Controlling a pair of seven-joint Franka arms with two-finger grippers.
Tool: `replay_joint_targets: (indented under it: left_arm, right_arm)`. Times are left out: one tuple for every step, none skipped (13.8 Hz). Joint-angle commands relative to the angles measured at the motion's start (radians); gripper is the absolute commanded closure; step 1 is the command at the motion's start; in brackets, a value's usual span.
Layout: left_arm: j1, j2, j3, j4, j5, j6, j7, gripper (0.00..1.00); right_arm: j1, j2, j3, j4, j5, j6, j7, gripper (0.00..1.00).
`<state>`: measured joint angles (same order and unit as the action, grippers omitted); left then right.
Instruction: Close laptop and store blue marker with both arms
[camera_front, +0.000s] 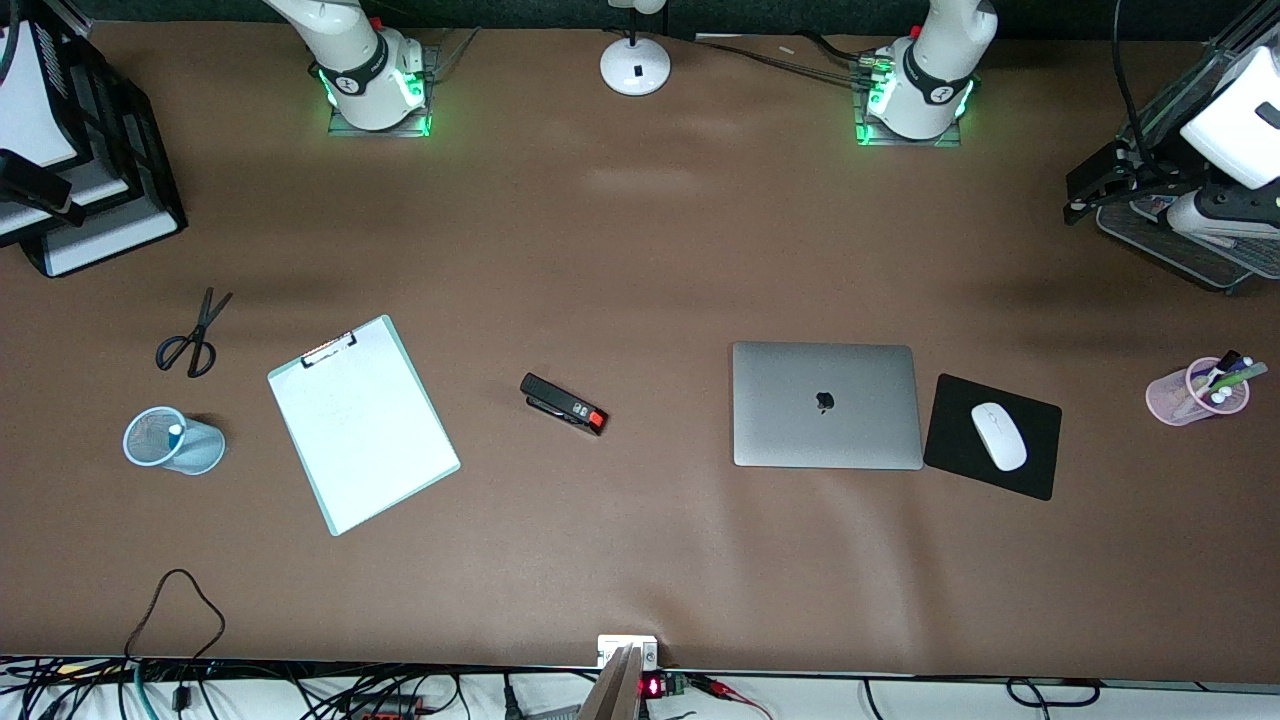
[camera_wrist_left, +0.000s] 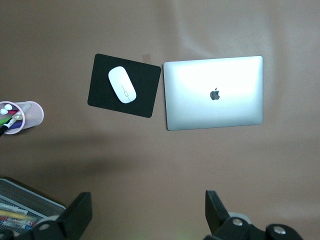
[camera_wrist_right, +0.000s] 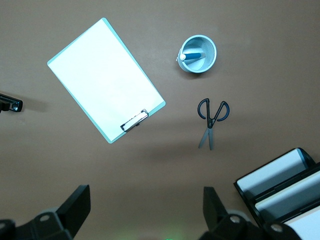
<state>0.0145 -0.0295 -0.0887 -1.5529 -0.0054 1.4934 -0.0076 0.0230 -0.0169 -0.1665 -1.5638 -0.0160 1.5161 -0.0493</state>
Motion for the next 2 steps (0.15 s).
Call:
replay_joint_targets:
  left_arm:
    - [0.004,-0.023,-0.002,-0.026,0.016,0.018,0.017,0.0]
    - [0.004,-0.024,-0.002,-0.026,0.016,0.018,0.017,0.0]
  right_arm:
    - [-0.002,-0.015,-0.001,-0.009,0.01,-0.004,-0.004,0.0]
    - [-0.002,-0.012,0.001,0.002,0.008,-0.005,-0.004,0.0]
